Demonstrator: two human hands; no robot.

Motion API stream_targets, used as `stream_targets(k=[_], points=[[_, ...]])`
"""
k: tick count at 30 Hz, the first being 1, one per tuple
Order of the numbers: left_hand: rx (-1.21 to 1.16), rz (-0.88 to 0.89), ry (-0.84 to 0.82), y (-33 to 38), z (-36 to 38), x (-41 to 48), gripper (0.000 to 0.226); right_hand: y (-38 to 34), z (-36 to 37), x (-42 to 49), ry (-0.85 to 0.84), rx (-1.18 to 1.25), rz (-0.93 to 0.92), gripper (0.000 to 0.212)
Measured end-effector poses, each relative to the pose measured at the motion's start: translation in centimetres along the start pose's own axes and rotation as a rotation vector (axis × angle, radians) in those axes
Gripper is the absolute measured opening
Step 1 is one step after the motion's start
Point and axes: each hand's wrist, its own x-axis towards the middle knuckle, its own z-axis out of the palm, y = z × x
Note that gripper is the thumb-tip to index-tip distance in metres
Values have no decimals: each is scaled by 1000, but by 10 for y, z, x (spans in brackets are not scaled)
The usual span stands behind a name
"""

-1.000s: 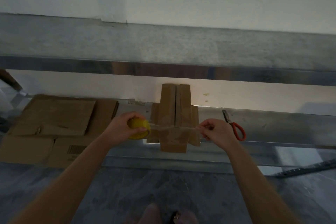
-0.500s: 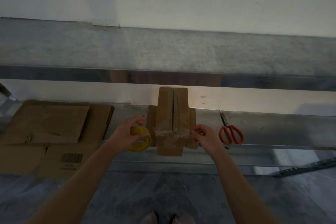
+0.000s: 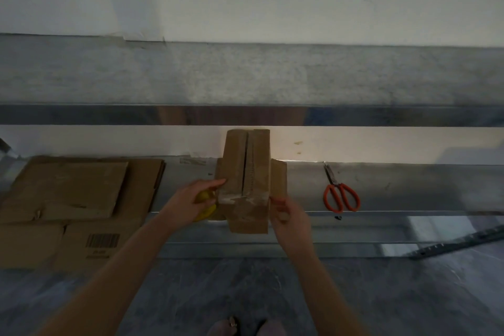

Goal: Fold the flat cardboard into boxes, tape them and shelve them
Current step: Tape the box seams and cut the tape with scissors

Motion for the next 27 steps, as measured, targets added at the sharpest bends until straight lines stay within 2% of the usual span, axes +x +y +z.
stream_targets(k=[8, 12, 17, 20, 27], points=[[40, -4, -24, 3, 1, -4, 56, -27, 9, -11, -87, 10, -114, 72], [-15, -51, 43, -1, -6, -13, 52, -28, 13, 0, -75, -102, -94, 62], [-44, -84, 99, -8, -21, -20, 47, -18, 7, 4, -125, -8, -23, 67], [-36, -72, 97, -9, -21, -20, 44, -25, 11, 13, -78, 47, 45, 69], [-9, -65, 161, -16, -32, -19, 44, -21, 15, 13, -88, -111, 19, 64]])
